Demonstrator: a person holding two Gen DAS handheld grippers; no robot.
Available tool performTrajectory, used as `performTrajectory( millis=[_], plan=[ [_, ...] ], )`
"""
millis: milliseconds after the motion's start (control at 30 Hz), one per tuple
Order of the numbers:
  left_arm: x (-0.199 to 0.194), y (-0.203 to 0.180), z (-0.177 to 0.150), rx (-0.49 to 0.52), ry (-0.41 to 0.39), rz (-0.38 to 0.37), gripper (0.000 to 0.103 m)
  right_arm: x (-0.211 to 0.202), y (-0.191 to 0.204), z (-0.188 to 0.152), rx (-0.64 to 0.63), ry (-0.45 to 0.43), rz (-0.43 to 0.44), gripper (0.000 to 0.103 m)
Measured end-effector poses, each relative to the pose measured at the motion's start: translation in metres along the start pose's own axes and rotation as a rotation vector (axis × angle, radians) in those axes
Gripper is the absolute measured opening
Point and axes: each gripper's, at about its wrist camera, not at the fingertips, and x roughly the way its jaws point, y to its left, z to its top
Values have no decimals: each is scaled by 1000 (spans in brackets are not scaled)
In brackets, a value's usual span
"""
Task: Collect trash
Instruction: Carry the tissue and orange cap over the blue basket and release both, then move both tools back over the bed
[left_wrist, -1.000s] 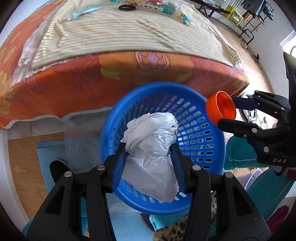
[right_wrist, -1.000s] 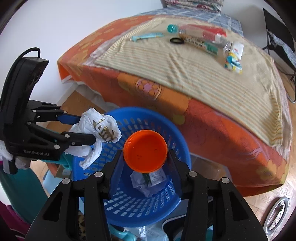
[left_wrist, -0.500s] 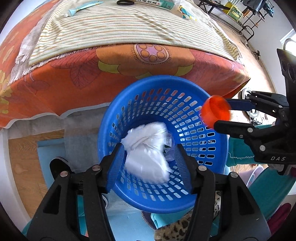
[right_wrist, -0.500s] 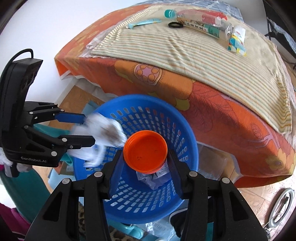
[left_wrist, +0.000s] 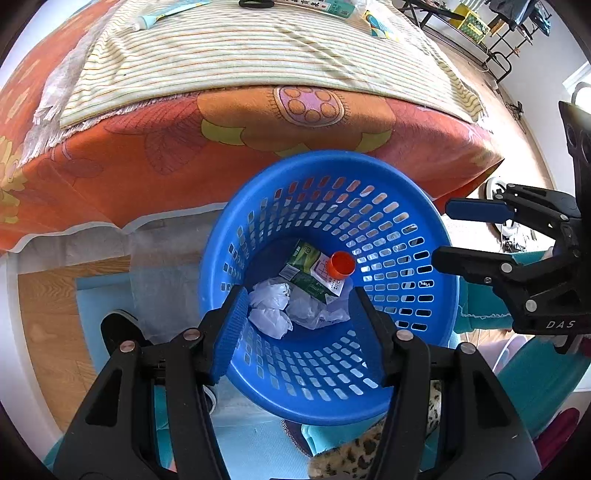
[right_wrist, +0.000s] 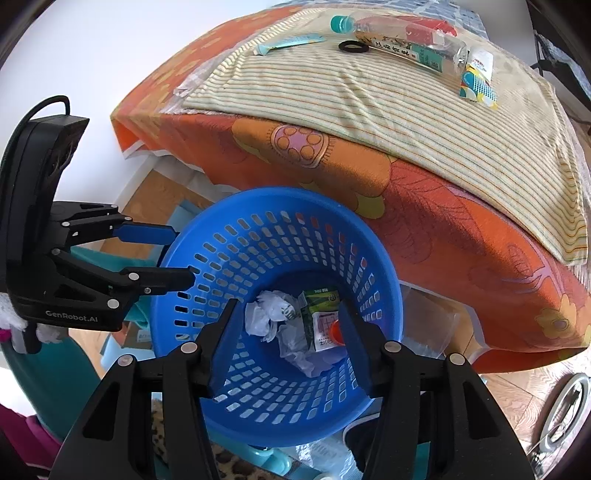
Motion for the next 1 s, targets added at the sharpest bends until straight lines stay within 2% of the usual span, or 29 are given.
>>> performTrajectory(
  millis=[400,833,1000],
  plan=[
    [-15,4,19,-13,-44,12,58,-22,-7,11,33,-74,-5,53],
    [-52,20,78,-20,-152,56,58,-69,-39,56,106,-226,-49,54],
    [-62,29,109,1,-187,91,58,-87,-63,78,174,-281,-62,61]
  ],
)
